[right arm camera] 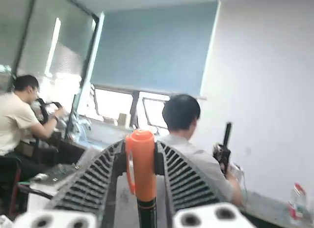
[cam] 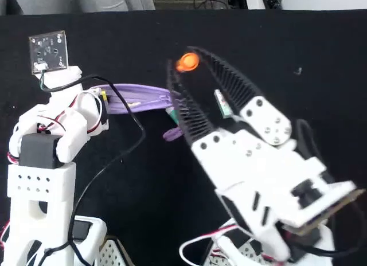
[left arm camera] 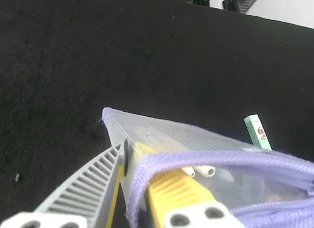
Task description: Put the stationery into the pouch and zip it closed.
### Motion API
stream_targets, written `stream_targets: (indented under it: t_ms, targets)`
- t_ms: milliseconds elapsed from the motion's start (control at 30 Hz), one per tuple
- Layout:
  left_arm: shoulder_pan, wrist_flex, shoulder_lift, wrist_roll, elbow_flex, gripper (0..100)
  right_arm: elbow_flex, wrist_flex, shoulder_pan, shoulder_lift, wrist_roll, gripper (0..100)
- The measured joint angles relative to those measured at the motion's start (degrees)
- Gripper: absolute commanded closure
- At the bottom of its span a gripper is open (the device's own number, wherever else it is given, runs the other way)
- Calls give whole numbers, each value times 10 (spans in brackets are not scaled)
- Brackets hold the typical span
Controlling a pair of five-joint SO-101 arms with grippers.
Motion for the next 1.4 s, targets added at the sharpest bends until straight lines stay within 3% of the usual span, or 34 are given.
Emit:
stream_targets:
  t_ms: [200,433,700,967,1200,1400]
  targets:
    - [0,0,0,0,0,970,149,-157,-19,-10,0,988]
    - [0,0,0,0,0,970,248,-233,-38,-11,-25,988]
    - [0,-3,0,0,0,970,257,-245,-40,-13,-27,988]
    - [-6,-98,1,0,84,971,248,-200,-84,-48,-27,988]
    - [-20,-91,1,0,84,971,260,-193,-85,-50,-27,988]
    - [-20,-80,1,0,84,971,367,-230,-74,-49,14,988]
